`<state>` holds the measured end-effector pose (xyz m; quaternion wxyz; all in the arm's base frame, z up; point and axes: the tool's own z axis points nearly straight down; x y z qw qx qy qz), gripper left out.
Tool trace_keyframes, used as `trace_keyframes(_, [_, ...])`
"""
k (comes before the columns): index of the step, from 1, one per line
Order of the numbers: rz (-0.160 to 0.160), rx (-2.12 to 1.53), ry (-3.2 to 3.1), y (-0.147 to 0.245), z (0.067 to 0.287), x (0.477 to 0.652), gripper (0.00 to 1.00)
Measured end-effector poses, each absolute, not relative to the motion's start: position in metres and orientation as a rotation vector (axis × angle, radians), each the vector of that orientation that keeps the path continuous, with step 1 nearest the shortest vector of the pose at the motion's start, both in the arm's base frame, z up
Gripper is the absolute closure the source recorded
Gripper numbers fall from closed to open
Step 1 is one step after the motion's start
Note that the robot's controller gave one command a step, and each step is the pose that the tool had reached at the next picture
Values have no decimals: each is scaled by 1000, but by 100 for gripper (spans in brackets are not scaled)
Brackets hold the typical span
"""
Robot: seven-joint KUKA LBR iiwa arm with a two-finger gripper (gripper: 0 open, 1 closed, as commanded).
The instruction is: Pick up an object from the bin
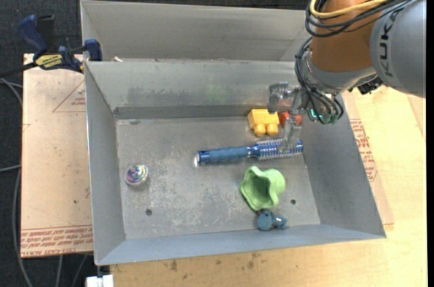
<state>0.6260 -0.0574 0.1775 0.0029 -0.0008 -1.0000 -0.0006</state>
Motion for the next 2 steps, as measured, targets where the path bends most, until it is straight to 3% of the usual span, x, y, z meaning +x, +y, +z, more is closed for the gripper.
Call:
trace_keyframes(1, [-3,723,-3057,-68,80,605,0])
trace_keyframes(2, [-2,724,-3059,-68,81,606,100])
